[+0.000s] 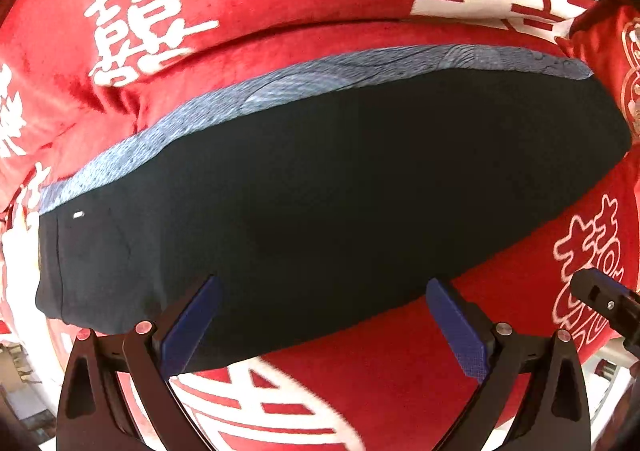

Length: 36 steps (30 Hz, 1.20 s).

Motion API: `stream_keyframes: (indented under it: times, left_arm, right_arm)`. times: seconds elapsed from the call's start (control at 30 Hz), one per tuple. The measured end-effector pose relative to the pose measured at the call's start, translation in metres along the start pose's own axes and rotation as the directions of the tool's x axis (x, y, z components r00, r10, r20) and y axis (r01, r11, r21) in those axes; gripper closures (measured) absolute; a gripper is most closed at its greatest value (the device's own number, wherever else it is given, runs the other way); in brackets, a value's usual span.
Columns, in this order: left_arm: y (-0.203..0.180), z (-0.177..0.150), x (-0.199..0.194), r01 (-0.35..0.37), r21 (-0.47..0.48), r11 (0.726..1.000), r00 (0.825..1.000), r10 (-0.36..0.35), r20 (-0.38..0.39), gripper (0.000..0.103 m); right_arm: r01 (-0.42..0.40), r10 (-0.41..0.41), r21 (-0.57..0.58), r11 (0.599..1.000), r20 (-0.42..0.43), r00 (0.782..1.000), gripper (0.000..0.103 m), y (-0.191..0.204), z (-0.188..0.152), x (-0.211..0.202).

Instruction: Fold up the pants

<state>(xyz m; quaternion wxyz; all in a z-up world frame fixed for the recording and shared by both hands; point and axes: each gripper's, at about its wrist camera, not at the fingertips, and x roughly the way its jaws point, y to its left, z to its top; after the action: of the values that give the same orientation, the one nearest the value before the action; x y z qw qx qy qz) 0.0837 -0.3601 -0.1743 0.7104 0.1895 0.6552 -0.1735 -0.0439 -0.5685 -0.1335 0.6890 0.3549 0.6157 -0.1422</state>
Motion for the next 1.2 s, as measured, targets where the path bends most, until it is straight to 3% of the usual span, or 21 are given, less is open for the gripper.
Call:
stream_keyframes:
  times: [0.33, 0.6, 0.7, 0.73, 0.77, 0.8, 0.87, 1.0, 1.1, 1.2]
  left_arm:
    - [-0.043, 0.034, -0.009, 0.020, 0.003, 1.000, 0.999, -0.020, 0.040, 0.000]
    - [-0.069, 0.059, -0.002, 0.013, 0.012, 1.000, 0.998, -0.013, 0.056, 0.000]
    - [-0.077, 0.064, 0.011, 0.001, 0.013, 1.000, 1.000, -0.001, 0.030, 0.000]
    - [-0.079, 0.065, 0.015, -0.001, 0.011, 1.000, 1.000, 0.001, 0.017, 0.000]
    - [-0.078, 0.064, 0.019, -0.003, 0.004, 1.000, 1.000, 0.002, 0.006, 0.000]
    - [-0.078, 0.064, 0.020, -0.004, -0.001, 1.000, 1.000, 0.004, 0.002, 0.000]
    - [-0.079, 0.065, 0.016, -0.006, -0.002, 1.000, 1.000, 0.006, 0.012, 0.000]
    - [-0.087, 0.069, 0.012, -0.013, 0.028, 1.000, 0.999, 0.012, 0.038, 0.000]
    - [-0.092, 0.070, 0.019, -0.013, 0.025, 1.000, 1.000, 0.013, 0.017, 0.000]
    - [-0.092, 0.068, 0.027, -0.009, 0.015, 1.000, 1.000, 0.009, 0.001, 0.000]
  right_arm:
    - [0.023, -0.033, 0.099, 0.995, 0.106, 0.994, 0.036, -0.055, 0.042, -0.021]
    - [0.068, -0.118, 0.226, 0.972, 0.215, 0.969, 0.036, -0.106, 0.081, -0.039]
    - [0.049, -0.109, 0.251, 0.967, 0.231, 0.967, 0.037, -0.118, 0.089, -0.038]
    - [0.035, -0.097, 0.257, 0.966, 0.233, 0.967, 0.053, -0.120, 0.091, -0.036]
    - [0.020, -0.083, 0.261, 0.965, 0.231, 0.969, 0.079, -0.122, 0.092, -0.035]
    - [0.016, -0.079, 0.265, 0.964, 0.229, 0.970, 0.086, -0.124, 0.095, -0.034]
    - [0.008, -0.074, 0.251, 0.968, 0.252, 0.965, 0.092, -0.121, 0.098, -0.040]
    - [0.069, -0.111, 0.164, 0.984, 0.268, 0.957, 0.092, -0.112, 0.105, -0.048]
    - [0.111, -0.158, 0.229, 0.967, 0.196, 0.968, 0.091, -0.124, 0.103, -0.041]
    - [0.130, -0.192, 0.270, 0.954, 0.220, 0.956, 0.085, -0.128, 0.093, -0.058]
